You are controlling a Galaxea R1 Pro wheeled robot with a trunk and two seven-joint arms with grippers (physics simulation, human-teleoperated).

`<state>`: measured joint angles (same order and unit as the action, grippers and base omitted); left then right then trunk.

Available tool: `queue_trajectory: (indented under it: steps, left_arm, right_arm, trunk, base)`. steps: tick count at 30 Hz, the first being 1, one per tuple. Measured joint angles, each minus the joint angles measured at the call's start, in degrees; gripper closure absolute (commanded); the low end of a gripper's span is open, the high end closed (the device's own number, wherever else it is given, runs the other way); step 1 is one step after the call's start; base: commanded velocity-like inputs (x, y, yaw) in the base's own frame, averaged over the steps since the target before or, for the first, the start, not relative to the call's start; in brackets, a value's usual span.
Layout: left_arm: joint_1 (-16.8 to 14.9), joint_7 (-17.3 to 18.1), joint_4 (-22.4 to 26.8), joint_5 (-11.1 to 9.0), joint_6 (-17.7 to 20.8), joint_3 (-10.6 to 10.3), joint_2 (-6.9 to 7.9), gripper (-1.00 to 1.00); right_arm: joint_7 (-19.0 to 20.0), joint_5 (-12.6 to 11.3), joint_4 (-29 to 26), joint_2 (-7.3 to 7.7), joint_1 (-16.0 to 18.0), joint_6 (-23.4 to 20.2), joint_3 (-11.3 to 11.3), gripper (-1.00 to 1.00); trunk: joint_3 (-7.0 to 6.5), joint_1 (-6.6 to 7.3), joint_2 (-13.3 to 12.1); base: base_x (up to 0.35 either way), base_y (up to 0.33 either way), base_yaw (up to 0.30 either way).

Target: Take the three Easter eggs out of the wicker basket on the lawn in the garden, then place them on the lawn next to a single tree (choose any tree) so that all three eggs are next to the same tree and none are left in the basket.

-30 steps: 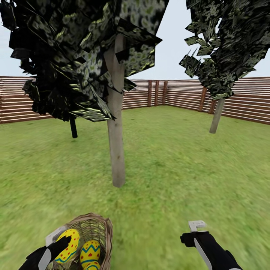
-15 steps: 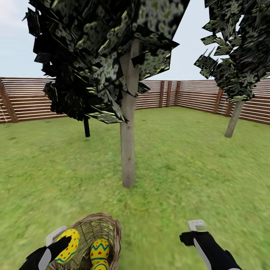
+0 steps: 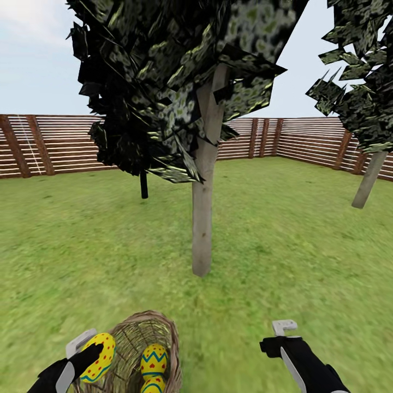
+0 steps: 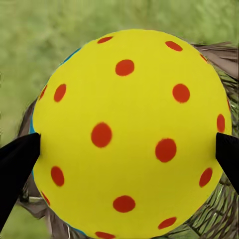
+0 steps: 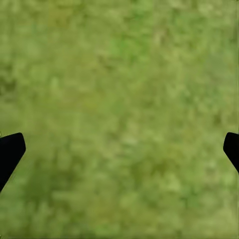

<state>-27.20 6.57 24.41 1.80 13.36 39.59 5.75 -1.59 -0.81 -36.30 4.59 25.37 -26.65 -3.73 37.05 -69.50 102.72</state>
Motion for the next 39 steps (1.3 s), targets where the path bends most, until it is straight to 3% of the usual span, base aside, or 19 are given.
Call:
queue_trajectory:
  steps: [2,5,17,22,25,33,38,39]
  left_arm:
    - [0.0,0.2,-0.1,0.2,0.1,-0.1,-0.14,1.0]
    - [0.0,0.1,-0.1,0.6,0.2,-3.4,-1.39,1.0]
    - [0.0,0.0,-0.1,1.0,0.0,-3.7,-1.44,1.0]
    - [0.0,-0.3,0.2,0.7,-0.3,-3.9,-1.81,1.0]
    - [0.0,0.3,1.2,-0.1,-1.3,-4.0,-1.06,1.0]
    - [0.0,0.3,3.8,0.3,-3.9,-3.8,-3.64,1.0]
    - [0.0,0.3,5.4,0.3,-5.5,-3.8,-3.67,1.0]
    - [0.1,0.3,9.7,0.3,-12.5,-3.7,-3.69,1.0]
  right_arm:
    - [0.0,0.0,0.0,-0.01,0.0,0.0,0.0,-1.0]
    - [0.0,-0.1,0.0,0.0,0.0,0.0,0.0,-1.0]
    - [0.0,0.0,0.0,0.0,0.0,0.0,-0.1,-1.0]
    - [0.1,0.2,0.3,-0.32,0.0,0.6,-0.1,-1.0]
    - [0.3,0.1,1.0,0.65,0.0,1.4,-0.5,-1.0]
    - [0.1,0.2,1.0,0.35,0.0,3.9,-0.4,-1.0]
    - [0.1,0.3,1.0,0.35,0.0,4.0,-0.4,-1.0]
    - [0.1,0.3,1.0,0.32,0.0,4.0,-0.5,-1.0]
  trunk:
    - [-0.36,0.44,-0.8]
    - [-0.9,1.1,-2.0]
    - [-3.2,3.74,-6.8]
    - [-3.21,3.74,-6.8]
    - [-3.21,3.74,-6.8]
    - [-3.21,3.74,-6.8]
    - [-3.21,3.74,-6.8]
    - [-3.2,3.74,-6.8]
  base:
    - [0.0,-0.239,0.0]
    - [0.0,-0.333,-0.05]
    - [0.005,-0.292,-0.073]
    - [0.0,-0.004,0.0]
    - [0.0,0.0,0.0]
    - [0.0,0.0,0.0]
    - [0.0,0.0,0.026]
    - [0.0,0.0,0.217]
